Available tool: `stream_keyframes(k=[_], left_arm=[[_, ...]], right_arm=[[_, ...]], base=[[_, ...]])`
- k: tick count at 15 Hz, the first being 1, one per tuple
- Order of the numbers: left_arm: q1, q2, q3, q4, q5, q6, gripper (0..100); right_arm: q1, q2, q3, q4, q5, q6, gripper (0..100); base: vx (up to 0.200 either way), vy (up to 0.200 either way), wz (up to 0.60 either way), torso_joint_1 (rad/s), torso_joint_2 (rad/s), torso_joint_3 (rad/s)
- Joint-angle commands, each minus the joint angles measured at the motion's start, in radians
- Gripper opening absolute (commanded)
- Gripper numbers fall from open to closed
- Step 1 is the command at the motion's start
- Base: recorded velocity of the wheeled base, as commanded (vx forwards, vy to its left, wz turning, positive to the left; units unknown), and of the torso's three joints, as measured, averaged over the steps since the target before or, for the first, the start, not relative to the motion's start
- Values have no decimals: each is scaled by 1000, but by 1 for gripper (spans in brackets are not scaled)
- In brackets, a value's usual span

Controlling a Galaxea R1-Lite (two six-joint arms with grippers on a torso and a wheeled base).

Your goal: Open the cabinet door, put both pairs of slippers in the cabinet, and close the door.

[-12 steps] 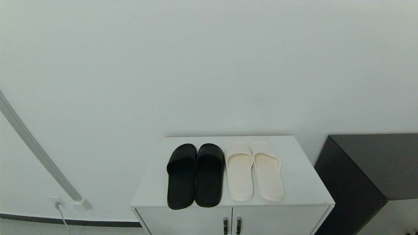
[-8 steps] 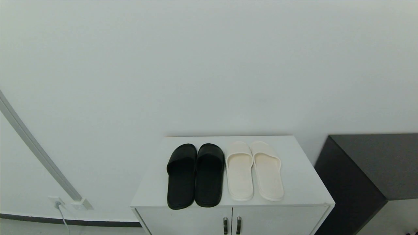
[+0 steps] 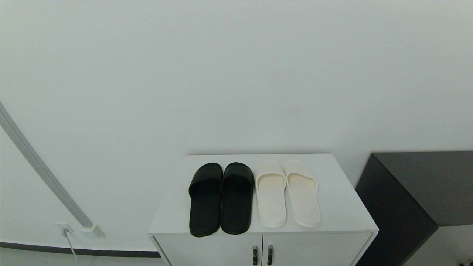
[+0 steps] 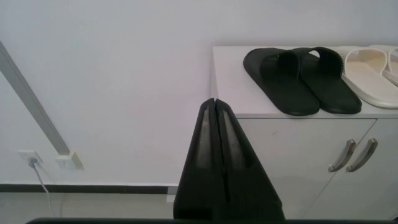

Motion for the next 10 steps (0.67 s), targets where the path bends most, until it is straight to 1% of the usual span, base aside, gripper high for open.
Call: stream_keyframes(k=[1, 3, 4, 5, 6, 7, 8, 9, 10], left_arm=[[0, 0, 0, 0, 0, 0, 0], [-1, 0, 0, 0, 0, -3, 0], [0, 0, 0, 0, 0, -3, 0], [-1, 0, 0, 0, 0, -3, 0], [0, 0, 0, 0, 0, -3, 0], [-1, 0, 0, 0, 0, -2, 0], [0, 0, 0, 2, 0, 0, 0], [0, 0, 0, 2, -3, 1, 0], [-1, 0, 0, 0, -10, 1, 0]], right_arm=[[54, 309, -50, 1, 35, 18, 100], [68, 467, -33, -106, 64, 20, 100], [69, 505, -36, -126, 67, 23, 100], [84, 622, -50, -206, 67, 23, 100], [101, 671, -57, -242, 66, 23, 100], [150, 775, -82, -322, 57, 29, 100], [186, 849, -110, -353, 21, 38, 100], [262, 903, -143, -359, -69, 44, 100], [364, 946, -180, -359, -141, 100, 100]], base=[[0, 0, 0, 0, 0, 0], [0, 0, 0, 0, 0, 0], [0, 0, 0, 0, 0, 0], [0, 0, 0, 0, 0, 0], [0, 0, 0, 0, 0, 0], [0, 0, 0, 0, 0, 0], [0, 0, 0, 0, 0, 0], [0, 0, 0, 0, 0, 0], [0, 0, 0, 0, 0, 0]])
